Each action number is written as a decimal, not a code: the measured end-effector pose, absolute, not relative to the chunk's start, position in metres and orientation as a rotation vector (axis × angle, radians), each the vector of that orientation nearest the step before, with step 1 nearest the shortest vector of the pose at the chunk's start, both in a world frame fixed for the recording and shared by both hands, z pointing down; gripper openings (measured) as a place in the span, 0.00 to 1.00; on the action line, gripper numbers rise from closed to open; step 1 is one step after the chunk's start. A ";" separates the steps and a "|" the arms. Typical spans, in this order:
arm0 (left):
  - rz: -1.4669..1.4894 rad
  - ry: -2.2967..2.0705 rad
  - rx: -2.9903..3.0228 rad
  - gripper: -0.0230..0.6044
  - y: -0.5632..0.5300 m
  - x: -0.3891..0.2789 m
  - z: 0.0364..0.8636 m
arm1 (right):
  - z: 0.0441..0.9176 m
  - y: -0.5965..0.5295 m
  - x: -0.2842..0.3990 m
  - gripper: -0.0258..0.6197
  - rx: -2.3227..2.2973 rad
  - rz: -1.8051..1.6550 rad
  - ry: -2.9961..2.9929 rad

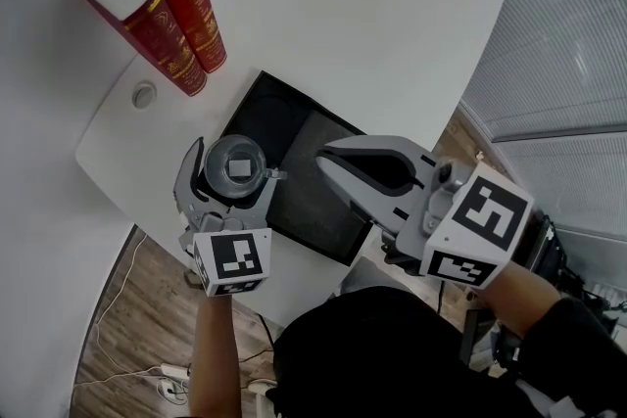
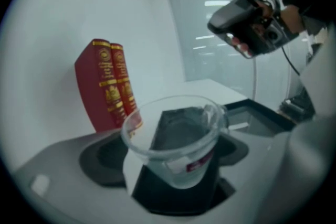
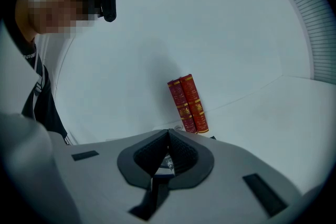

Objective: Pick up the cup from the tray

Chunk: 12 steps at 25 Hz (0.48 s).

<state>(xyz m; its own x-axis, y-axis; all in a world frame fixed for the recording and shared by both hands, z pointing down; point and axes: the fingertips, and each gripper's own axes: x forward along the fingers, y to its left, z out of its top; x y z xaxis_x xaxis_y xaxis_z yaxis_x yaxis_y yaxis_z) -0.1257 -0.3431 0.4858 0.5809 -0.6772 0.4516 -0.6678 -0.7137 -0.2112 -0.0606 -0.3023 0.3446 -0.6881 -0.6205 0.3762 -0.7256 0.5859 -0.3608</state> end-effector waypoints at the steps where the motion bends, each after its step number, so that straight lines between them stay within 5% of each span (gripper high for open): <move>1: -0.803 1.145 -2.795 0.80 -0.344 -0.123 0.487 | 0.345 -0.302 -0.060 0.06 1.121 0.738 -2.605; 12: -0.741 0.824 -2.832 0.80 -0.346 -0.106 0.487 | 0.350 -0.302 -0.056 0.06 1.131 0.753 -2.594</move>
